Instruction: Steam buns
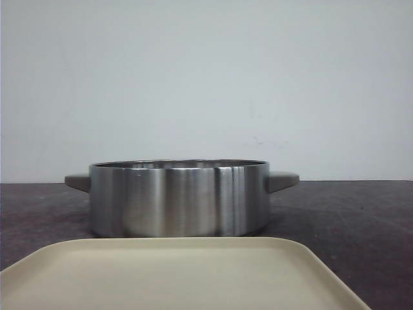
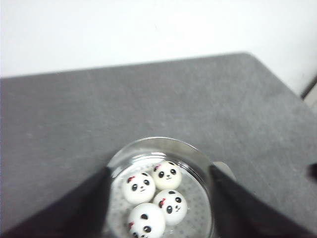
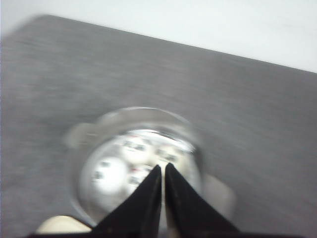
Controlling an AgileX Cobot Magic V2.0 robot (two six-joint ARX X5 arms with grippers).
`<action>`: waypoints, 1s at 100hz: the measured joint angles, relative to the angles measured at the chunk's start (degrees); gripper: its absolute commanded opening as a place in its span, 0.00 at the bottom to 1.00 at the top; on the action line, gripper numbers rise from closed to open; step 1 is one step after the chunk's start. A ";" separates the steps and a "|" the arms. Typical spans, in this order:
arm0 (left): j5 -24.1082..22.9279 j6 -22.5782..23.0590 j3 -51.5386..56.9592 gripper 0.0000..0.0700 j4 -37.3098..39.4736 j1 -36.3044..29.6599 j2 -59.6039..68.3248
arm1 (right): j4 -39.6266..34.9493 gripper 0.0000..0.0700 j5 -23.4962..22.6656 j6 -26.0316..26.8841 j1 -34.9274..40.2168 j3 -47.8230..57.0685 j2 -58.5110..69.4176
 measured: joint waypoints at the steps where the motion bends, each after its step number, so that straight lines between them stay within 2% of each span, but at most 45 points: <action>1: -0.02 -0.07 -0.31 0.25 -0.15 0.00 -0.70 | 0.63 0.01 -0.17 -0.20 0.09 -0.44 0.02; 6: -0.26 -0.13 -2.08 0.21 -1.09 0.00 -4.07 | 3.45 0.01 -0.76 -0.83 0.20 -2.05 0.09; 15: -0.98 -0.13 -6.01 0.00 -1.81 0.00 -9.75 | 5.95 0.01 -0.87 -1.46 0.48 -2.86 0.09; 45: -2.93 -2.08 -16.94 0.00 -2.93 0.00 -22.75 | 11.72 0.01 -0.83 -4.37 0.46 -2.86 0.07; 100: -2.95 -2.27 -17.44 0.00 -5.20 0.00 -24.15 | 11.69 0.01 -0.83 -4.70 0.50 -2.86 0.07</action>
